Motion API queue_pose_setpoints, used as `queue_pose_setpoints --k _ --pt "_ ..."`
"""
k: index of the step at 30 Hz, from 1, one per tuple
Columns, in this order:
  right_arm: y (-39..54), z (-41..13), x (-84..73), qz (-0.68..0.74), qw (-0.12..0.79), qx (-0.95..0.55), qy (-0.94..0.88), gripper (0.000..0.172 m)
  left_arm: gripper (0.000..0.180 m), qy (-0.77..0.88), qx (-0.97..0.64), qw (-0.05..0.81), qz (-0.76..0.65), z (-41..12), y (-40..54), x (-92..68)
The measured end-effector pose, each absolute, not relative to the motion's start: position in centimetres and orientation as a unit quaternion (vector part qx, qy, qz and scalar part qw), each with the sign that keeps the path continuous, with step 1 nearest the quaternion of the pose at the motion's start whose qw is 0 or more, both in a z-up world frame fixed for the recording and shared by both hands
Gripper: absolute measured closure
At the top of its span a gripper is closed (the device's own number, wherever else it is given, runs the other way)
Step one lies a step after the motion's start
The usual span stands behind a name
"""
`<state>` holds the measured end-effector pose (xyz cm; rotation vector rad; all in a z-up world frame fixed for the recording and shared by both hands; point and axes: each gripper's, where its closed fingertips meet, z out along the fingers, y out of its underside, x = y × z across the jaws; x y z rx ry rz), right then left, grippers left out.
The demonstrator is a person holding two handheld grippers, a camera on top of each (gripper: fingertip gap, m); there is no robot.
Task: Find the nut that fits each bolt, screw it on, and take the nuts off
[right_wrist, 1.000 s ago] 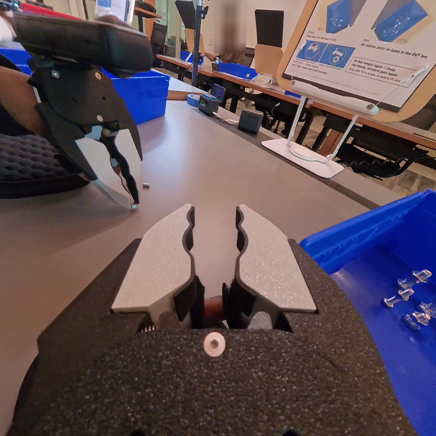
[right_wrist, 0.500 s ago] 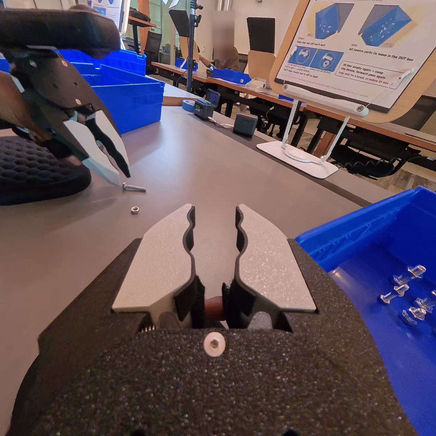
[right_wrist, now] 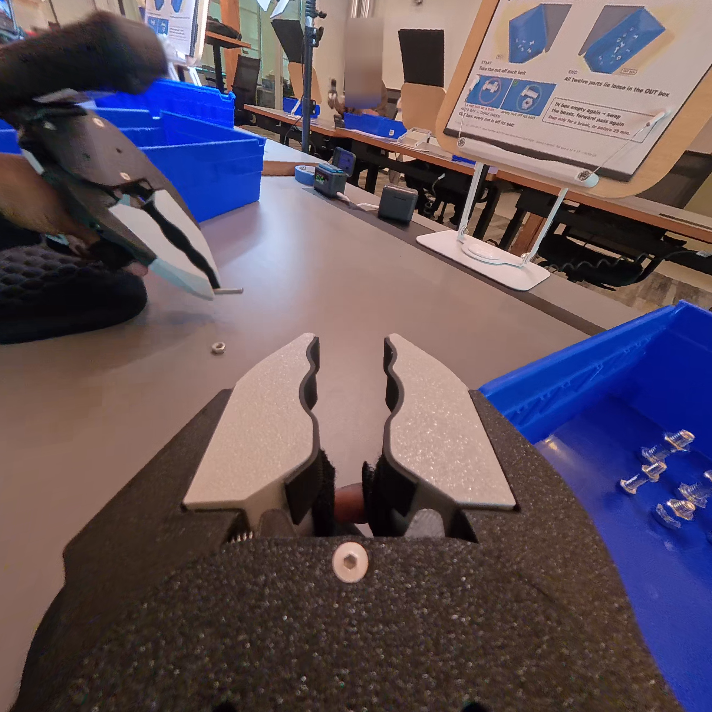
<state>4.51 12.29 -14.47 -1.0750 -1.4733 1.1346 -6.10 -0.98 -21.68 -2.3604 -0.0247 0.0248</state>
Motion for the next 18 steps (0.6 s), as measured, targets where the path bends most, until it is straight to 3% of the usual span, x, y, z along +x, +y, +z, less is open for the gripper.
queue_pose_setpoints --k 4,7,11,18 --pt "11.3 -11.9 4.3 0.542 0.455 -0.442 -0.552 0.142 0.174 0.015 -0.816 0.577 -0.016 -15.5 1.3 -4.2" --pt "8.9 -8.6 4.0 0.662 0.387 -0.418 -0.487 0.142 0.174 0.030 -0.743 0.668 -0.026 -12.1 1.8 -2.7" --pt "5.6 -7.0 2.9 0.721 0.314 -0.391 -0.478 0.146 0.175 0.046 -0.703 0.707 -0.062 -10.6 1.9 -0.5" --pt "1.7 -9.1 0.8 0.676 0.278 -0.374 -0.571 0.157 0.175 0.075 -0.705 0.702 -0.074 -11.4 2.0 1.6"
